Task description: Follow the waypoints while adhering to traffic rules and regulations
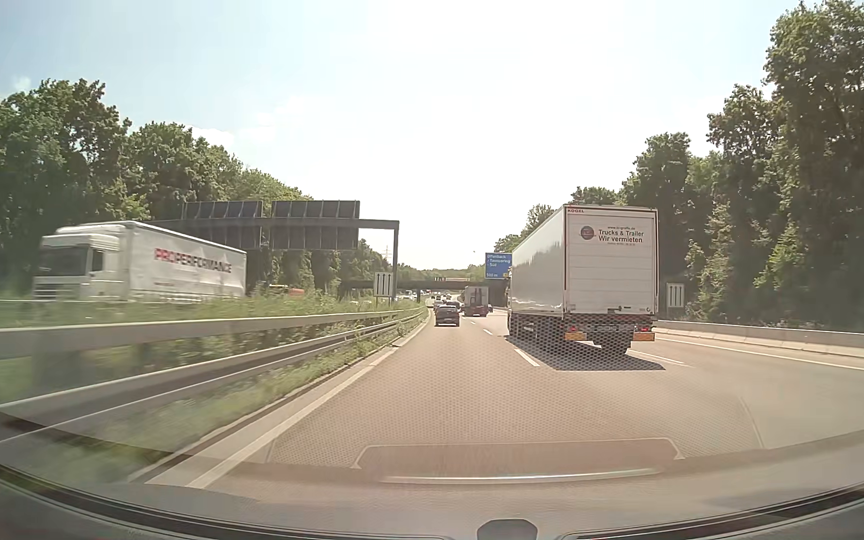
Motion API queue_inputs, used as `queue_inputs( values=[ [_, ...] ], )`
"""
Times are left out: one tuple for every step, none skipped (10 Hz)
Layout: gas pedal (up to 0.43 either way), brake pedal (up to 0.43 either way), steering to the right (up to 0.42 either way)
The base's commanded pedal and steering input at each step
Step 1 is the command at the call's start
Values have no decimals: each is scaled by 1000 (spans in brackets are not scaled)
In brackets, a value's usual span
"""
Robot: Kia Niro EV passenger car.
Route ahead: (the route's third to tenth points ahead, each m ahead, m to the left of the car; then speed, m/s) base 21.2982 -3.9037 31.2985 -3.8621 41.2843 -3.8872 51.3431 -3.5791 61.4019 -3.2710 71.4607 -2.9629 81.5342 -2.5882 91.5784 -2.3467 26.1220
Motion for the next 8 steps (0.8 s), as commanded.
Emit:
queue_inputs(
  values=[
    [248, 30, -1],
    [248, 30, -1],
    [248, 30, -1],
    [248, 30, -2],
    [248, 30, -2],
    [260, 30, -3],
    [260, 30, -4],
    [260, 30, -5]
  ],
)
